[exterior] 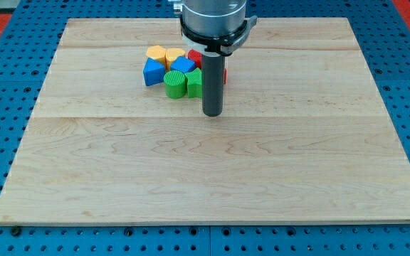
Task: Move the green circle to the top right
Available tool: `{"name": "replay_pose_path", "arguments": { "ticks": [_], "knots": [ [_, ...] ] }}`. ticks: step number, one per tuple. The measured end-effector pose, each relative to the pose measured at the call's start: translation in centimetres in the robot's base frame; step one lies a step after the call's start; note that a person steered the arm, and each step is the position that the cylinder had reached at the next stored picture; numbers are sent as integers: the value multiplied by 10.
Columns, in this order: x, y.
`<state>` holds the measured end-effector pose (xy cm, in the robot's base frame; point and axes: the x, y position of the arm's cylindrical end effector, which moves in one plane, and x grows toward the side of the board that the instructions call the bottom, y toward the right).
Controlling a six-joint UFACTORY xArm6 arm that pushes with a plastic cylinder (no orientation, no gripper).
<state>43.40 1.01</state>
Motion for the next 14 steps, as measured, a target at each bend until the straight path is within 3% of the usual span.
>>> {"name": "replay_pose_path", "arguments": {
  "ticks": [4, 5, 6, 7, 11, 14],
  "knots": [
    [5, 7],
    [9, -48],
    [8, -137],
    [-18, -158],
    [-37, -91],
    [-80, -66]
  ]
}}
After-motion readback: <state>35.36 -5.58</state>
